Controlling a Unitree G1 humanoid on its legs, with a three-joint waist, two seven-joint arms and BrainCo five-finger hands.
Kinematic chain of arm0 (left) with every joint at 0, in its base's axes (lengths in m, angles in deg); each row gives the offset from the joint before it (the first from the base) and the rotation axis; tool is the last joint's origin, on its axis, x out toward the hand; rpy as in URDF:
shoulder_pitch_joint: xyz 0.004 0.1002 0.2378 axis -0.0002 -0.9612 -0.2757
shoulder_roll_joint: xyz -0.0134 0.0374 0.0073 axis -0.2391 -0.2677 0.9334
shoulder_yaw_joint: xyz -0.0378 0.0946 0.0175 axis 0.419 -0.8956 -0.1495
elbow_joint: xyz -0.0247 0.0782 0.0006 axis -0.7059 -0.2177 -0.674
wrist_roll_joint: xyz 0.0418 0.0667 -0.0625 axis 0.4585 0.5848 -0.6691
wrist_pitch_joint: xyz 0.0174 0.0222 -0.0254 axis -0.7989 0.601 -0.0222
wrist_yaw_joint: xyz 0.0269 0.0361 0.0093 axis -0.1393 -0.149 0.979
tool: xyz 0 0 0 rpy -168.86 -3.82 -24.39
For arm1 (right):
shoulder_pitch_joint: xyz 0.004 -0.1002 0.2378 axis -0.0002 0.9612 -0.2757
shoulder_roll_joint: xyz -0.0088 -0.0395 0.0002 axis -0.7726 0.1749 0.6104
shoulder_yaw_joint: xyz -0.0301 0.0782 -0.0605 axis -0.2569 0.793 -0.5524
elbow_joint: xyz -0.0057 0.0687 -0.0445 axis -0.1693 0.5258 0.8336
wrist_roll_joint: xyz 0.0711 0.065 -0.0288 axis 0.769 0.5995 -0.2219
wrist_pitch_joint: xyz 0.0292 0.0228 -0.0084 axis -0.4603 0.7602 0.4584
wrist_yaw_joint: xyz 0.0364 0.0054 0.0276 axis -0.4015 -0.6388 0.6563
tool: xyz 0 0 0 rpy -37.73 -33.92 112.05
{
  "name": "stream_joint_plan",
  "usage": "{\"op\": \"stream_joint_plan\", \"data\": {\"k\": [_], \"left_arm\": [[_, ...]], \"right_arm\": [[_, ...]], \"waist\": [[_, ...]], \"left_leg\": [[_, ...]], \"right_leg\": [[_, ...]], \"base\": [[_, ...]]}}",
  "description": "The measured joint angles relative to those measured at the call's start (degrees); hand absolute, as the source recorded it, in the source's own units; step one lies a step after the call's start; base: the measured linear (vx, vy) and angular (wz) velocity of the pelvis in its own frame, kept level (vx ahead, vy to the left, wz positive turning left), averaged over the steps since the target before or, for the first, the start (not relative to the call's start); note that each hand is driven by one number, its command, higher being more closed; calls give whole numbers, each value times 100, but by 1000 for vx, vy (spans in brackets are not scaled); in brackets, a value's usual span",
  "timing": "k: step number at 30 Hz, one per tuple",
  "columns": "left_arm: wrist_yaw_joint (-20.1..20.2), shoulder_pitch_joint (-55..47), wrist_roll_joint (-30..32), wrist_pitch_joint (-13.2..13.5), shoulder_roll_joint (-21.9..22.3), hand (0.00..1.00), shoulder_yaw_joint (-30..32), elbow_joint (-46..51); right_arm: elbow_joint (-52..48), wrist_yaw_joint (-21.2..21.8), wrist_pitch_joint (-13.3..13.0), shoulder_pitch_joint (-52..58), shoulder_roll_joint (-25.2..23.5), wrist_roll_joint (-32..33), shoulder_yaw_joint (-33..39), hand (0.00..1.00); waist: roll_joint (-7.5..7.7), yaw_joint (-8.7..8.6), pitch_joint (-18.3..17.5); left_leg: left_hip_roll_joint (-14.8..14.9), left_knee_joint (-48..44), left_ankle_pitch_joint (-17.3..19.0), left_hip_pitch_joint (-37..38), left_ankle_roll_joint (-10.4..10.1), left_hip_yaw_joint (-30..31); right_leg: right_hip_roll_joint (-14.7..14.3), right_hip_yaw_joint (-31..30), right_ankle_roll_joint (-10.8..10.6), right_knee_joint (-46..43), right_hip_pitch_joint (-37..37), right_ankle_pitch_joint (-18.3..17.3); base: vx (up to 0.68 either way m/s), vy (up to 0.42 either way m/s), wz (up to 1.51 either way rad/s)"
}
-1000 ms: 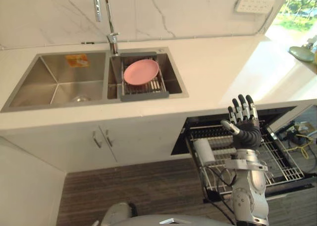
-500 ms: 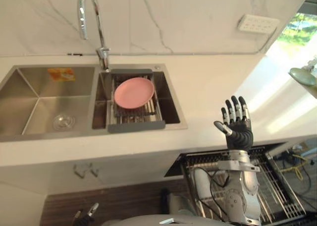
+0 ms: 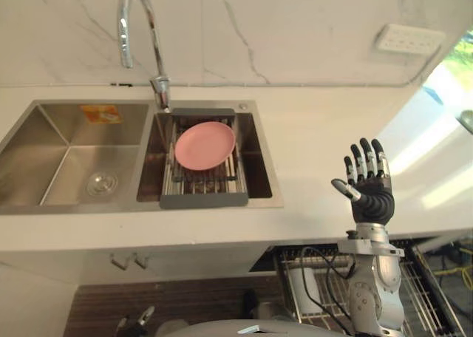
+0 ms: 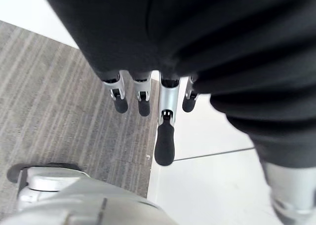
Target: Walk over to the sink, pick up the cup, carry it to the dishwasher, place the cup inside the dishwasher, then close the dishwasher door
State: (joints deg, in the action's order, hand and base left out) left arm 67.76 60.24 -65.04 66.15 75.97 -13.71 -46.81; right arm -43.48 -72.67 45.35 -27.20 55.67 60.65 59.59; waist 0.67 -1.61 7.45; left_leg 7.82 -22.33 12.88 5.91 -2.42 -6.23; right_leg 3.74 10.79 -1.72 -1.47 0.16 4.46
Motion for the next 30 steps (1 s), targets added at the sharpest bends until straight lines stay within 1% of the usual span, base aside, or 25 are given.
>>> {"op": "stream_joint_plan", "data": {"k": [1, 2, 3, 4, 5, 7, 8, 9, 10, 11, 12, 13, 14, 15, 16, 17, 18, 19, 20, 21, 23, 26, 28, 30], "left_arm": [[-30, -30, 77, 2, -17, 0, 7, 25], [-30, -37, 83, 3, 11, 0, -15, 38], [-26, -14, 134, 3, 35, 0, -121, 44], [-25, 11, 199, 3, 53, 0, -136, 46], [-30, 48, 209, 2, 79, 0, -143, 44], [-37, 109, 200, -2, 77, 0, -140, 44], [-37, 156, 197, -3, 71, 0, -141, 44], [-30, 246, 202, -9, 38, 0, -133, 41], [-32, 268, 204, -7, -9, 0, -140, 45], [-36, 277, 251, -11, -98, 0, -142, 36], [-40, 278, 311, -14, -162, 0, -165, 24], [-43, 280, 317, -19, -177, 0, -173, 17], [-56, 305, 321, -44, -175, 0, -182, 10], [-59, 337, 370, -77, -191, 0, -227, -1], [-60, 338, 405, -89, -197, 0, -241, -2], [-63, 343, 443, -123, -200, 0, -294, -5], [-65, 363, 503, -148, -205, 0, -339, -8], [-62, 373, 532, -165, -205, 0, -349, -10], [-61, 415, 571, -216, -183, 0, -349, -14], [-61, 426, 584, -235, -167, 0, -348, -17], [-56, 456, 609, -265, -135, 0, -341, -83], [-33, 508, 633, -321, -152, 0, -331, -131], [-27, 518, 636, -361, -174, 0, -327, -131], [-27, 514, 640, -398, -209, 0, -327, -132]], "right_arm": [[-2, 6, 34, -63, 18, -6, -16, 0], [-2, 8, 44, -139, 87, -11, -11, 0], [1, 12, 44, -213, 188, -89, -11, 0], [8, 13, 44, -260, 229, -154, -12, 0], [8, 11, 45, -312, 256, -385, -22, 0], [-5, 12, 45, -410, 313, -808, -85, 0], [-43, 12, 45, -424, 401, -987, -124, 0], [-143, 12, 45, -439, 473, -1327, -160, 0], [-200, 11, 43, -450, 482, -1482, -196, 0], [-265, -2, 43, -461, 512, -1808, -298, 0], [-334, -4, 43, -458, 590, -2175, -372, 0], [-381, -15, 43, -461, 653, -2400, -391, 0], [-488, -24, 43, -479, 807, -2883, -411, 0], [-628, -78, 45, -513, 959, -3345, -430, 0], [-673, -118, 44, -552, 1037, -3529, -464, 0], [-688, -161, 45, -676, 1187, -3897, -517, 0], [-687, -229, 48, -782, 1333, -4316, -559, 0], [-688, -237, 48, -831, 1392, -4479, -568, 0], [-681, -254, 54, -962, 1503, -4849, -577, 0], [-672, -256, 62, -1032, 1569, -5043, -591, 0], [-595, -265, 183, -1405, 1834, -5666, -810, 0], [-464, -260, 316, -1966, 2063, -6099, -1158, 0], [-193, -245, 421, -2319, 2151, -6274, -1395, 0], [174, -222, 509, -2525, 2237, -6437, -1652, 0]], "waist": [[11, 48, -18], [-32, 48, -39], [-142, 46, -22], [-188, 42, 10], [-220, 31, 21], [-240, 19, 11], [-208, 21, 29], [-201, 47, 27], [-148, 52, 43], [-45, 55, 35], [-32, 46, 27], [-3, 47, 9], [41, 48, -30], [46, 55, -38], [45, 52, -38], [36, 26, -41], [61, 20, -73], [35, 23, -88], [12, 30, -81], [-9, 32, -75], [-68, 48, -84], [-49, 101, -95], [-8, 115, -117], [66, 164, -145]], "left_leg": [[-34, 246, -94, 65, -65, -85], [-54, 625, -128, 207, -114, -117], [-73, 1005, -153, 314, -158, -178], [-76, 1145, -170, 348, -184, -187], [-82, 1363, -197, 382, -230, -188], [-73, 1598, -201, 473, -247, -192], [-54, 1702, -163, 510, -292, -192], [-50, 1809, -100, 514, -338, -202], [-63, 1799, -107, 510, -328, -220], [-91, 1791, -116, 508, -309, -243], [-106, 1790, -104, 504, -268, -255], [-120, 1789, -107, 504, -263, -254], [-139, 1789, -121, 483, -242, -241], [-152, 1789, -133, 459, -239, -236], [-158, 1789, -136, 449, -238, -230], [-163, 1781, -154, 419, -262, -205], [-169, 1771, -157, 376, -264, -177], [-171, 1756, -162, 331, -263, -168], [-181, 1758, -186, 295, -256, -158], [-183, 1760, -189, 282, -255, -157], [-197, 1753, -197, 251, -253, -148], [-214, 1752, -215, 244, -240, -116], [-237, 1750, -221, 198, -229, -51], [-239, 1760, -242, 192, -230, 15]], "right_leg": [[24, 48, -63, 290, 116, 192], [5, 104, -69, 483, 166, 307], [-22, 139, -64, 620, 162, 415], [-26, 153, -70, 620, 136, 438], [-28, 188, -77, 623, 81, 466], [-54, 215, -80, 661, 63, 502], [-74, 238, -91, 663, 52, 514], [-101, 249, -92, 663, 19, 525], [-90, 235, -99, 663, 16, 541], [-53, 223, -100, 663, 9, 573], [-24, 220, -102, 663, 1, 598], [-11, 221, -108, 663, 0, 605], [14, 203, -86, 663, -26, 630], [30, 201, -84, 662, -50, 644], [37, 203, -66, 662, -58, 658], [58, 211, -64, 662, -76, 663], [68, 226, -69, 662, -102, 669], [72, 231, -73, 661, -139, 675], [82, 241, -101, 661, -167, 704], [83, 242, -105, 661, -181, 710], [81, 260, -105, 660, -211, 736], [88, 289, -110, 661, -207, 745], [104, 339, -120, 663, -206, 754], [128, 413, -123, 663, -181, 750]], "base": [[15, -1, 25], [-12, 28, 25], [-24, 40, 20], [-62, 48, 16], [-65, 34, 10], [-78, 30, 9], [-121, 39, 6], [-119, 26, 2], [-145, 23, -4], [-102, 5, -6], [-72, 9, -5], [-37, 17, -2], [0, 0, 0], [0, 0, 0], [-5, 17, 3], [4, 22, 6], [7, 22, 6], [18, 17, 7], [15, 8, 5], [18, 11, 3], [0, 0, 0], [-7, 5, 5], [-39, -5, 14], [-35, -6, 16]]}}
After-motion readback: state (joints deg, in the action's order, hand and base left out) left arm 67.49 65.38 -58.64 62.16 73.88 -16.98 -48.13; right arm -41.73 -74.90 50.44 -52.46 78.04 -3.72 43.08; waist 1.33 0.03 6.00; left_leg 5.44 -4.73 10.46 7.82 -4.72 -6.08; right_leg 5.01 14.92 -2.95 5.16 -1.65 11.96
